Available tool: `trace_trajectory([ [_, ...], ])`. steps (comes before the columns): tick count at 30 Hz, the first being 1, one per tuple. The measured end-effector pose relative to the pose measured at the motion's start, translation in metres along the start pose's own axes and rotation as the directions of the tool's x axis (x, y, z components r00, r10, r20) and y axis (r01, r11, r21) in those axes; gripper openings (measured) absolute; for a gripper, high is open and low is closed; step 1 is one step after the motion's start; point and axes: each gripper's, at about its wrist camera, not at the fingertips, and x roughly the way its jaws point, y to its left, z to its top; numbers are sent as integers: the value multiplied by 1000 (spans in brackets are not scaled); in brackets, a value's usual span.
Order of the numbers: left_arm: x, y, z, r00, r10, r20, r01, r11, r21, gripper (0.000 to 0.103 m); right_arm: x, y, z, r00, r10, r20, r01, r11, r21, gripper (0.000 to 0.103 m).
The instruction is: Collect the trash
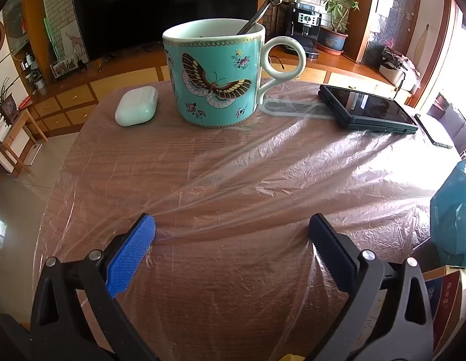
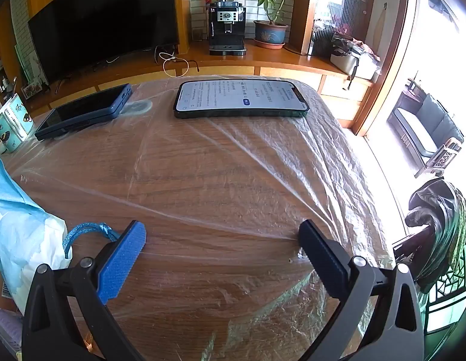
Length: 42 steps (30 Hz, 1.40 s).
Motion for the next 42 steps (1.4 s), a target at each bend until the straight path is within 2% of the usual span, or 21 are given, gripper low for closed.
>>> trace_trajectory([
  [42,0,0,-1,1000,2,-7,-2,1000,0,102,4,0,2,1000,-4,-3,4,1000,-2,99],
])
